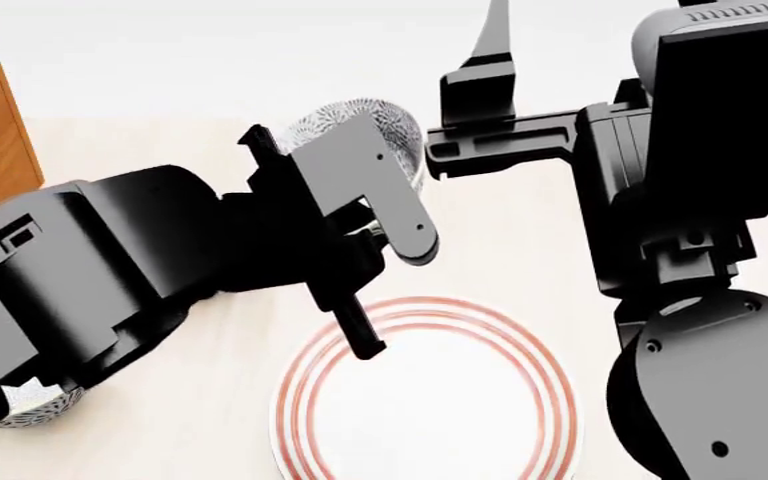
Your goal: Put the bowl at the front on the plate.
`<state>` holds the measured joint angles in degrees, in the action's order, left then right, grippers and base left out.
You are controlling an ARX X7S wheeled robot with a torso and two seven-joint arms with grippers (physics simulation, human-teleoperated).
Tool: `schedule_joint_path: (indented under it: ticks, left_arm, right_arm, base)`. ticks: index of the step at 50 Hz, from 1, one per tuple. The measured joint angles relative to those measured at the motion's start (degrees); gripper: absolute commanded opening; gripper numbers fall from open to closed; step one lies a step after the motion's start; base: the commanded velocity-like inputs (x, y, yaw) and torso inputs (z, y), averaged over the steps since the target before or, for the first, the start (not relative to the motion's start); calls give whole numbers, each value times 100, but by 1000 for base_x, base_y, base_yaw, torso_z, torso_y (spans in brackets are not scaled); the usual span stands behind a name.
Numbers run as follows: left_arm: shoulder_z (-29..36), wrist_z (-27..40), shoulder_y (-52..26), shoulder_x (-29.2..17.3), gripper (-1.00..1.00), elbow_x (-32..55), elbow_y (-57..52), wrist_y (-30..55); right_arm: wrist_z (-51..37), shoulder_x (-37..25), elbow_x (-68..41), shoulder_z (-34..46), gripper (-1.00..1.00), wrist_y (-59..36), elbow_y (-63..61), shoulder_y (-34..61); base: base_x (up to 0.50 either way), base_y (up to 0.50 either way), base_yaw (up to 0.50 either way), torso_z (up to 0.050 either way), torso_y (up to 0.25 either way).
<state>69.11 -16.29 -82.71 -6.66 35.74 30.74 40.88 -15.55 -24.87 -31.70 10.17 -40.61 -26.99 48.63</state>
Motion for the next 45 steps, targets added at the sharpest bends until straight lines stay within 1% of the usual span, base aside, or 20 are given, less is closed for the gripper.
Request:
schedule_joint_path:
  ticks: [29,39,45]
  left_arm:
    - [373,-355,151,219,-100,-136,172,-229]
    - [525,-501,182,393,-100,-233,468,-385]
    - [753,-548,153,513,-100,-165,709,-540]
  right_arm:
    - [84,21,-24,79,100,64,156,223]
    - [52,-11,-53,51,100,37,118,231]
    - [34,-26,-74,36,100,15,93,258]
  base:
    - [0,0,0,0,1]
    - [0,0,0,0,0]
    - [0,0,0,0,0]
